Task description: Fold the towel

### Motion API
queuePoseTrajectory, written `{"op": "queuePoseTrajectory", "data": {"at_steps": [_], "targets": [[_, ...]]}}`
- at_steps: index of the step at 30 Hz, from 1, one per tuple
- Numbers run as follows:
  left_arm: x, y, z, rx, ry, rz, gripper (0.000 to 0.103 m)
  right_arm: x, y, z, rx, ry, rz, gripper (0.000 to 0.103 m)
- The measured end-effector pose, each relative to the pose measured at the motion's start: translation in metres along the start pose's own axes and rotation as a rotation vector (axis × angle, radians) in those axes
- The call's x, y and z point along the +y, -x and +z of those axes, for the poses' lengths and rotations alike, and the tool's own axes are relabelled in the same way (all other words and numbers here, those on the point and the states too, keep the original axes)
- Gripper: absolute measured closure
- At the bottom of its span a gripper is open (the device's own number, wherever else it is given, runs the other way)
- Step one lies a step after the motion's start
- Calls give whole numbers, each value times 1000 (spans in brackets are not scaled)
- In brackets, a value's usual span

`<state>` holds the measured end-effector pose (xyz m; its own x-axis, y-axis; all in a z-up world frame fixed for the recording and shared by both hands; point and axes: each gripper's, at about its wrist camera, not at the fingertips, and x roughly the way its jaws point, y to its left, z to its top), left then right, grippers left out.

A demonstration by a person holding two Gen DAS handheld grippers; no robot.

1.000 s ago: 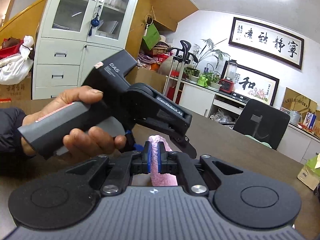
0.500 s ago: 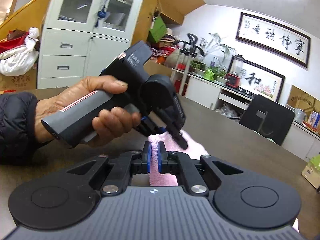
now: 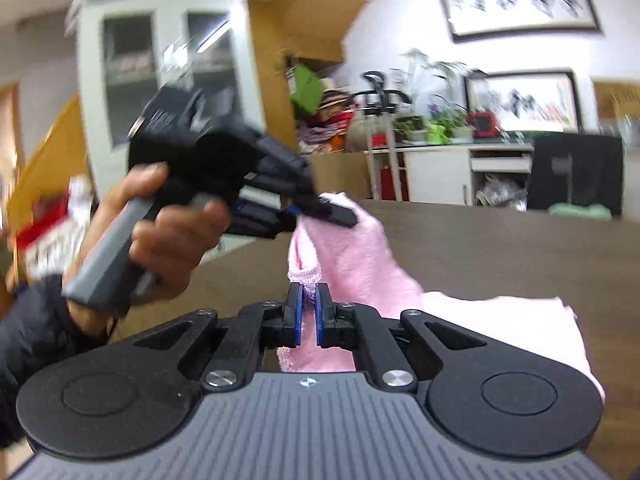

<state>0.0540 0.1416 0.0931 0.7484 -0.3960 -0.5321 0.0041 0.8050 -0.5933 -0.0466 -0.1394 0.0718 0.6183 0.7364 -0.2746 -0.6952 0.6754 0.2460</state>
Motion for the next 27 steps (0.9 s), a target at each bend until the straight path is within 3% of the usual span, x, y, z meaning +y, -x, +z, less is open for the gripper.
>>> {"op": "queuePoseTrajectory", "data": {"at_steps": [3,13,21,27], "targets": [[-19,-22,0,36,-29,-13,96,-27,17,-2,-15,-29,-71,96],[-77,-83,-18,141,-163,5,95,-68,41,-24,27,-66,-176,96],[-88,-90,-33,153,-202,-5,95,-83,49,-35,99,-103,-255,96],[-95,-84,-37,148,-233,-57,94,-88,41,-41,172,-127,-300,95]]}}
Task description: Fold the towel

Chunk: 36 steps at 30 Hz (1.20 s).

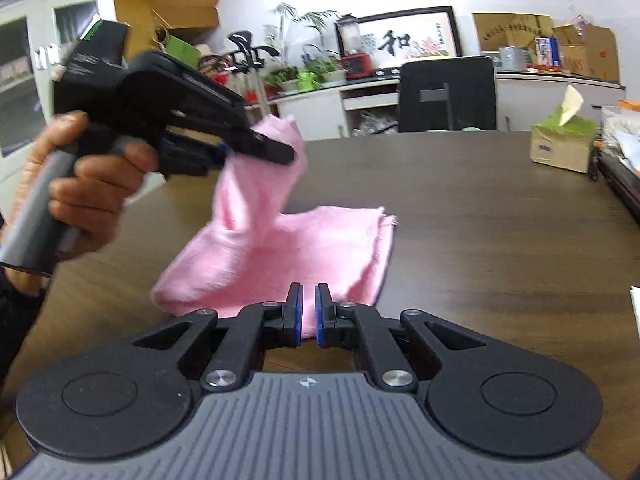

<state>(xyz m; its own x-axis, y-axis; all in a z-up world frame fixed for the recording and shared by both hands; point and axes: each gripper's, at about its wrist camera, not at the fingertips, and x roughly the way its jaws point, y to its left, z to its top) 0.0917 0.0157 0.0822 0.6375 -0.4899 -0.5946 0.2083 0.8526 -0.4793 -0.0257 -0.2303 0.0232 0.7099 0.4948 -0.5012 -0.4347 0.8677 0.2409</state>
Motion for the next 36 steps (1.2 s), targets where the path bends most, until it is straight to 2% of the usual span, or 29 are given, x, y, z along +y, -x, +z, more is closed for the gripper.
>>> {"op": "queuePoseTrajectory", "data": {"at_steps": [6,12,14,16,17,18,19,25,28,30,33,36], "targets": [[-21,-22,4,47,-29,-24,93,1,-16,-3,82,13,4,93],[-38,-61,-2,149,-94,11,91,1,-19,-4,99,1,19,94],[-42,-71,-5,181,-127,22,84,1,-18,-5,100,2,18,94],[-43,-76,-8,191,-159,48,65,3,-17,-7,102,7,15,94],[-44,-76,-10,191,-171,54,59,4,-17,-7,104,11,13,93],[-45,-75,-11,179,-178,63,42,5,-16,-7,105,13,13,93],[-45,-72,-11,159,-184,73,31,5,-16,-7,106,15,14,92],[-38,-36,-8,12,-173,87,31,7,-11,-9,107,7,17,92],[-25,-21,-14,-12,-158,110,31,5,-10,-7,110,-4,25,92],[-10,-8,-20,-27,-127,122,32,6,-7,-8,110,-4,33,88],[24,21,-35,-86,-63,97,32,4,-6,-7,108,-6,60,79],[43,35,-42,-107,-47,87,32,-8,-6,-4,108,-64,124,71]]}}
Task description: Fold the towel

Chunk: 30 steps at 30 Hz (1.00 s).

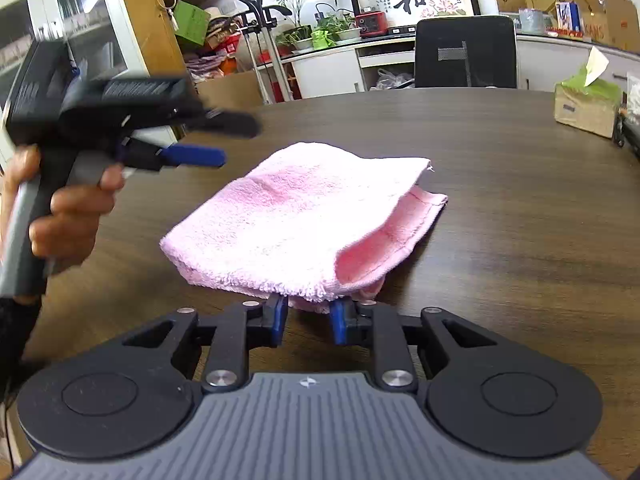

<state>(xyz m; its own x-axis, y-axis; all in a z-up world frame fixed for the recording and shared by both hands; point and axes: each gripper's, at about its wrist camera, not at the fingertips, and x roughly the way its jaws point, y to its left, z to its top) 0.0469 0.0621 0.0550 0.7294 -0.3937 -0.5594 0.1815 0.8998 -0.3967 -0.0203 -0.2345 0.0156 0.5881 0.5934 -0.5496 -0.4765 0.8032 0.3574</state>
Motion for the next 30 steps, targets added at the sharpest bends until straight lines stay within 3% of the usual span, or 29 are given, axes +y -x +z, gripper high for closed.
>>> {"op": "queuePoseTrajectory", "data": {"at_steps": [2,3,5,10,12,19,23,25,28,30], "targets": [[12,11,-6,-5,-1,-8,32,-10,1,3,3,-65,70,49],[15,16,-9,-19,-11,-12,32,-17,1,4,8,-117,122,45],[19,26,-14,-48,-29,-9,32,-28,1,7,10,-202,204,44],[17,38,-28,-84,-126,-38,27,-48,2,10,-47,-378,303,43],[10,34,-31,-69,-163,-43,27,-48,-1,13,-66,-408,267,48],[-5,32,-40,-1,-265,-130,25,-33,-11,23,-84,-406,94,85],[-13,38,-44,-19,-317,-179,19,-10,-10,53,-68,-299,0,91],[-12,41,-42,-49,-317,-160,17,3,-18,77,-47,-243,-14,92],[-2,45,-35,-90,-267,-124,17,25,-29,102,-43,-179,-3,93],[9,49,-28,-122,-209,-105,17,41,-28,114,-79,-133,77,93]]}}
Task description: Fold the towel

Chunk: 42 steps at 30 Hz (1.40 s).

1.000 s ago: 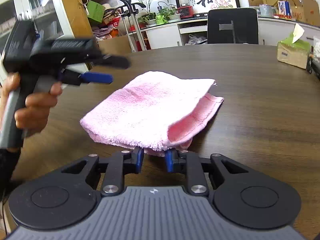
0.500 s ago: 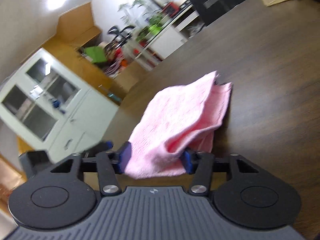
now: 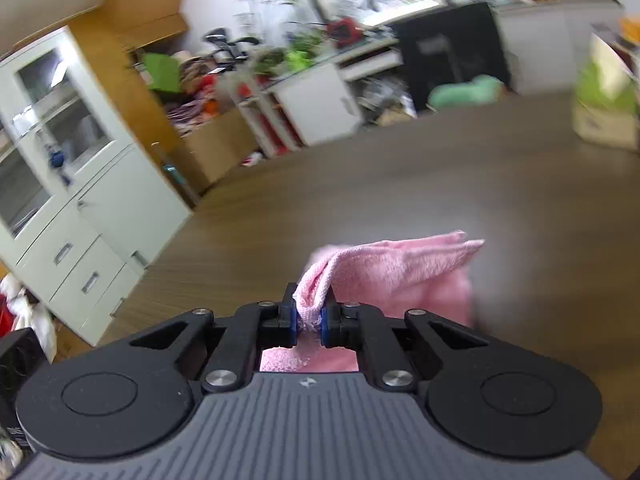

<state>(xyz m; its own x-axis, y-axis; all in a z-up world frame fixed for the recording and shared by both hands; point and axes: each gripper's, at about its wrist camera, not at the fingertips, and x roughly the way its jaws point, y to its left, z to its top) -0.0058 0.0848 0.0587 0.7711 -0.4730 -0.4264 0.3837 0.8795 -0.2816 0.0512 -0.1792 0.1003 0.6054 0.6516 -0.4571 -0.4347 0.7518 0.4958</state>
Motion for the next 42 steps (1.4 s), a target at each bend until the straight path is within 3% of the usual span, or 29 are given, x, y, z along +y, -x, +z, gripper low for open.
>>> {"op": "queuePoseTrajectory", "data": {"at_steps": [2,4,8,11,19,24,31,39,42], "targets": [[14,7,5,-39,64,21,14,12,2,2,-50,40,95,93],[26,15,9,-84,112,55,11,16,4,-2,-89,80,130,93],[31,14,12,-86,155,90,10,-15,-6,-17,-38,-7,39,93],[24,8,11,-65,132,117,10,-40,-2,-32,-24,-73,-23,93],[17,1,6,-29,111,144,8,-78,15,-69,-33,-154,-70,93],[19,-2,2,-4,114,153,7,-72,22,-81,-65,-95,-101,93],[11,-8,-4,27,63,168,6,-39,34,-91,-200,153,-272,92],[-1,-18,-14,70,7,188,6,-44,25,-103,-127,122,-372,91],[-6,-21,-16,79,-14,189,6,-54,19,-104,-62,41,-355,89]]}}
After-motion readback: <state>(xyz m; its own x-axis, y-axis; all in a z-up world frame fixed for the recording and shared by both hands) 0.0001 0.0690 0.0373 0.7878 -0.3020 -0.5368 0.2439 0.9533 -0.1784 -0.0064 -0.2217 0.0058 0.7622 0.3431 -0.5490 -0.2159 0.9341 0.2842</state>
